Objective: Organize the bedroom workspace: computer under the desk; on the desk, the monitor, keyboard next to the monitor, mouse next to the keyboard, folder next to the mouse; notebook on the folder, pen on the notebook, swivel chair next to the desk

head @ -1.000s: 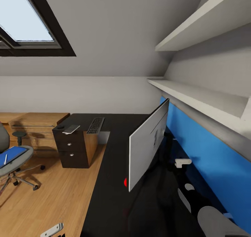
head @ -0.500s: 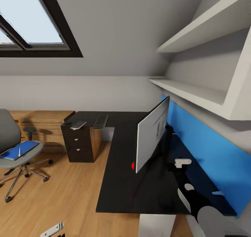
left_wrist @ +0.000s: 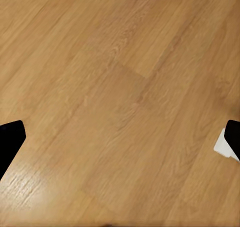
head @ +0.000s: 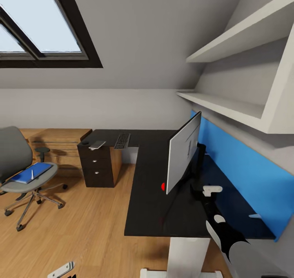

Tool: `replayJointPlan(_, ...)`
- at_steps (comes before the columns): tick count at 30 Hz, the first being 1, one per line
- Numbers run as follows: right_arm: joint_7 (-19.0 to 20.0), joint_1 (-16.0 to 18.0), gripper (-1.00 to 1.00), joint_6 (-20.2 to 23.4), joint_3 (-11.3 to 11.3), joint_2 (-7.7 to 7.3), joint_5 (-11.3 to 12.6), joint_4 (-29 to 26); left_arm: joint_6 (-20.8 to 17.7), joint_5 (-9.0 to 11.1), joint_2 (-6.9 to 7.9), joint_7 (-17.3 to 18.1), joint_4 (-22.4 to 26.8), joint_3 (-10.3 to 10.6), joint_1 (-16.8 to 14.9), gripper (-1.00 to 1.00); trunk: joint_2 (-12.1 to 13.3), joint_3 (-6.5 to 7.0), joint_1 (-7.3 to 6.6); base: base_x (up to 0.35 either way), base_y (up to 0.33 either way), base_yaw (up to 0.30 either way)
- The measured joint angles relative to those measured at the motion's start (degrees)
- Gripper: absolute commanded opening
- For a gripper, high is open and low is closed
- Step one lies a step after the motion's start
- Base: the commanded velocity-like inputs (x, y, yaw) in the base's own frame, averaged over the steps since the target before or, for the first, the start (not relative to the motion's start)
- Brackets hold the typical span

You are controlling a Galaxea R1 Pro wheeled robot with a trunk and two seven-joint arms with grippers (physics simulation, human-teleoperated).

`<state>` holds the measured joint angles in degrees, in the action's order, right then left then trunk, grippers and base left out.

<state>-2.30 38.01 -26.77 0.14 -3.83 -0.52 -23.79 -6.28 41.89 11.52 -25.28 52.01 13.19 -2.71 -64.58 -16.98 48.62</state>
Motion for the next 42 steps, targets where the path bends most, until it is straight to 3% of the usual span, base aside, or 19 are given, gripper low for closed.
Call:
replayJointPlan(8,-0.2,0.0,1.0,0.3,0.0,0.21,0.2,-0.4,0.0,-0.1,-0.41,-0.1,0.0,0.1,0.0,1.0,0.0,0.0,0.0,-0.003,0.003,0.0)
replayJointPlan(28,-0.2,-0.2,1.0,0.3,-0.3,0.75,0.3,-2.9,-0.2,-0.2,-0.79,-0.1,0.0,0.3,0.0,1.0,8.0,3.59,-4.39,0.0,0.0,0.0)
replayJointPlan(37,-0.3,-1.8,1.0,-0.1,-0.4,0.67,0.3,-5.4,0.0,-0.4,-0.91,-0.2,0.1,0.4,0.0,1.0,11.6,5.21,-6.37,0.0,0.0,0.0)
replayJointPlan(42,-0.3,-2.0,1.0,-0.1,-0.4,0.7,0.3,-5.7,0.1,-0.4,-1.65,-0.3,0.1,0.4,0.0,1.0,13.6,6.11,-7.47,0.0,0.0,0.0)
